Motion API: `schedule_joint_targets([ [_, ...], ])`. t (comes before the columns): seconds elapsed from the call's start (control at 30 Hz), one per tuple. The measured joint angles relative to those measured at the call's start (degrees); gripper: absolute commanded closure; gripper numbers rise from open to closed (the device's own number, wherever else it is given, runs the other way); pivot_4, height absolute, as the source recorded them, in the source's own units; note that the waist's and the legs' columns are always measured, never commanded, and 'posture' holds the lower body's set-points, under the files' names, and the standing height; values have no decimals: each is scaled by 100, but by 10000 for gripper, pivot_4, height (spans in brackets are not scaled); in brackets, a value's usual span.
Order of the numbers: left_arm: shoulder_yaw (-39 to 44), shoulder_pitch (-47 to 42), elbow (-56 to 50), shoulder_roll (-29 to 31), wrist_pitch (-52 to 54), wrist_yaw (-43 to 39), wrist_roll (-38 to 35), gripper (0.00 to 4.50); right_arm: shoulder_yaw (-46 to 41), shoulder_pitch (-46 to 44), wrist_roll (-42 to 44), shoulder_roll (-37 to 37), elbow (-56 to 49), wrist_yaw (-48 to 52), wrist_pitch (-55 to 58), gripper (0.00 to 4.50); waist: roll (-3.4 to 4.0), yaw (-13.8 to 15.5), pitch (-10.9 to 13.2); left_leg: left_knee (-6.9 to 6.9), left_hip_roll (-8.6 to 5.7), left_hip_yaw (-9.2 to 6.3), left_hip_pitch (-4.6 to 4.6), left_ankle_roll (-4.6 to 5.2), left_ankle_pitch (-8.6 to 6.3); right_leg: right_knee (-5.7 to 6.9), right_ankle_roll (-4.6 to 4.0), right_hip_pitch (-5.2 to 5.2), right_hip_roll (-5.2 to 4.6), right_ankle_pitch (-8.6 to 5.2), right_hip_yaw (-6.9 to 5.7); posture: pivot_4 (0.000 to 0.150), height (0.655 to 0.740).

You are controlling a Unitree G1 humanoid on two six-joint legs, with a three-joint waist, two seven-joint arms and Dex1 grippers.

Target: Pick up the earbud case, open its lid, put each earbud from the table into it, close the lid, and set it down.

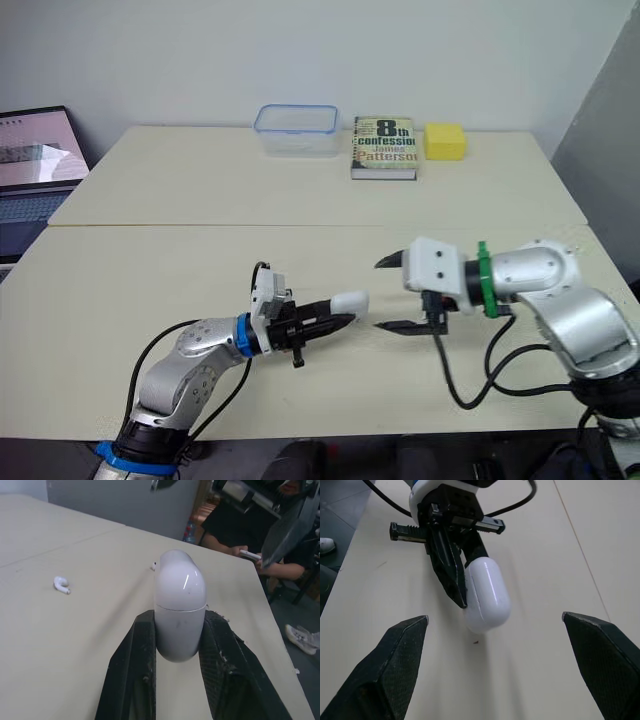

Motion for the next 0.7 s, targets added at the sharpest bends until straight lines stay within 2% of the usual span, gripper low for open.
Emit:
schedule_joint_targets([
  [0.23,-120,-41,50,18,-152,-86,56,36989,431,-446,-414,532,501,-261,28,0,0,-7,0,0,-1,-3,-1,0,0,0,0,0,0,0,-2,1500,7320],
  [0.7,-212,39,90,161,-393,-193,200,36990,456,-884,-472,630,797,-207,177,0,0,-8,0,0,-2,-3,-1,0,0,0,-1,-1,-1,0,-1,1500,7320],
])
